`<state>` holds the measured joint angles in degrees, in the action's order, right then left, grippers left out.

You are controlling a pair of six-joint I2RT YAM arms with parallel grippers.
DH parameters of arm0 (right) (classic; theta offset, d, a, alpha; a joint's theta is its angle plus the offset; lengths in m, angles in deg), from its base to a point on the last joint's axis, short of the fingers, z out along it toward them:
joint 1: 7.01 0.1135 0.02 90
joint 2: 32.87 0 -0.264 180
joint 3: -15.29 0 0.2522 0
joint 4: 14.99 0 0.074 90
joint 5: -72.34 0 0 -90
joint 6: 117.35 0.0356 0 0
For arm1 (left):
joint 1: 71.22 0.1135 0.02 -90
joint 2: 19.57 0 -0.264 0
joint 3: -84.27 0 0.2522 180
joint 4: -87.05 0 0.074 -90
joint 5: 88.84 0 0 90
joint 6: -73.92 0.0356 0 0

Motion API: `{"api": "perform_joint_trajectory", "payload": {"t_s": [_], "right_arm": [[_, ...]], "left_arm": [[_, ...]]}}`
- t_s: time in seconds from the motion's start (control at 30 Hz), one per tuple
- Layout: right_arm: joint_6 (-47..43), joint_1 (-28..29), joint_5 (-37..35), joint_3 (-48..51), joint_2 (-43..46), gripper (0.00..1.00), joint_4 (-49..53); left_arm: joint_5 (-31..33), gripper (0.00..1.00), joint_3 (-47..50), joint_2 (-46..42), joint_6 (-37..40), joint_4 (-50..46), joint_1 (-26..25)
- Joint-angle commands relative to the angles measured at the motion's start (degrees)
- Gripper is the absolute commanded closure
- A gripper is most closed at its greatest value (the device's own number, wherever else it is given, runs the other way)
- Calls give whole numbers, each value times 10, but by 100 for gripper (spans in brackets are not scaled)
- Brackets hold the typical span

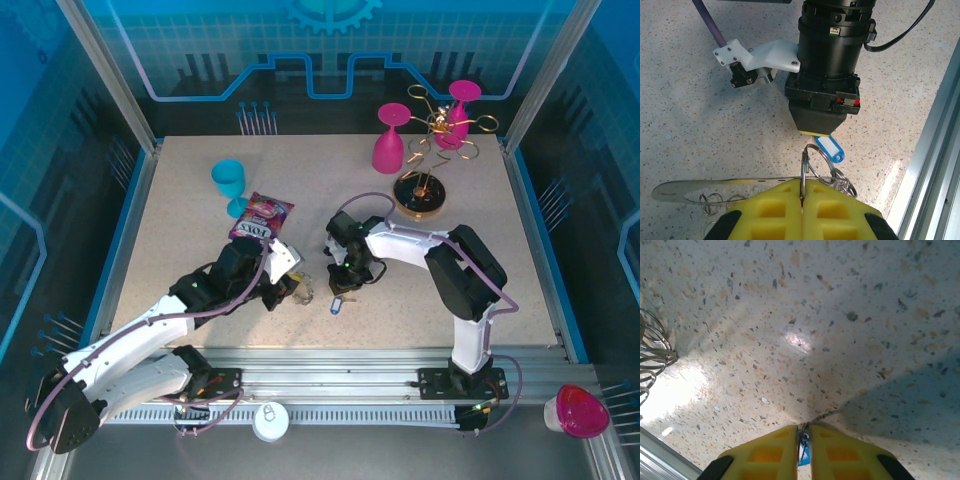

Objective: Put the keys on the keyring

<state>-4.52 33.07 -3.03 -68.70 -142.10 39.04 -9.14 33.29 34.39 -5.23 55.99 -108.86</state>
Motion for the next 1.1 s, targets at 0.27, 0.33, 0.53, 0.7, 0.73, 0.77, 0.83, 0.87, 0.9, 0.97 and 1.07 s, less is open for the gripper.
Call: {"api": "perform_joint_trajectory", "payload": {"t_s": [0.27,0.33,0.53,0.7,0.73,0.77,0.83,0.87,0.9,0.97,1.07], "right_arm": [[-6,0,-5,-2,30,100,20],[-10,-3,-8,9,53,100,17],[-55,-15,-11,83,172,100,-43],[-129,-35,55,147,272,100,-121],[-152,-41,82,153,286,100,-131],[-176,-46,105,161,300,100,-141],[-216,-56,129,174,326,100,-158],[-241,-62,149,180,338,100,-164],[-262,-67,164,184,349,100,-167],[-294,-75,165,188,373,100,-167],[-330,-83,173,189,399,100,-163]], "left_arm": [[-14,100,-1,-3,3,10,2],[-16,100,2,-2,3,14,2],[-28,100,12,3,8,50,2],[-55,100,20,19,7,112,2],[-64,100,23,23,7,129,1],[-73,100,29,30,10,145,2],[-89,100,39,42,18,180,2],[-95,100,46,50,21,201,2],[-100,100,51,56,24,218,2],[-113,100,57,73,38,243,3],[-128,100,45,96,69,253,2]]}}
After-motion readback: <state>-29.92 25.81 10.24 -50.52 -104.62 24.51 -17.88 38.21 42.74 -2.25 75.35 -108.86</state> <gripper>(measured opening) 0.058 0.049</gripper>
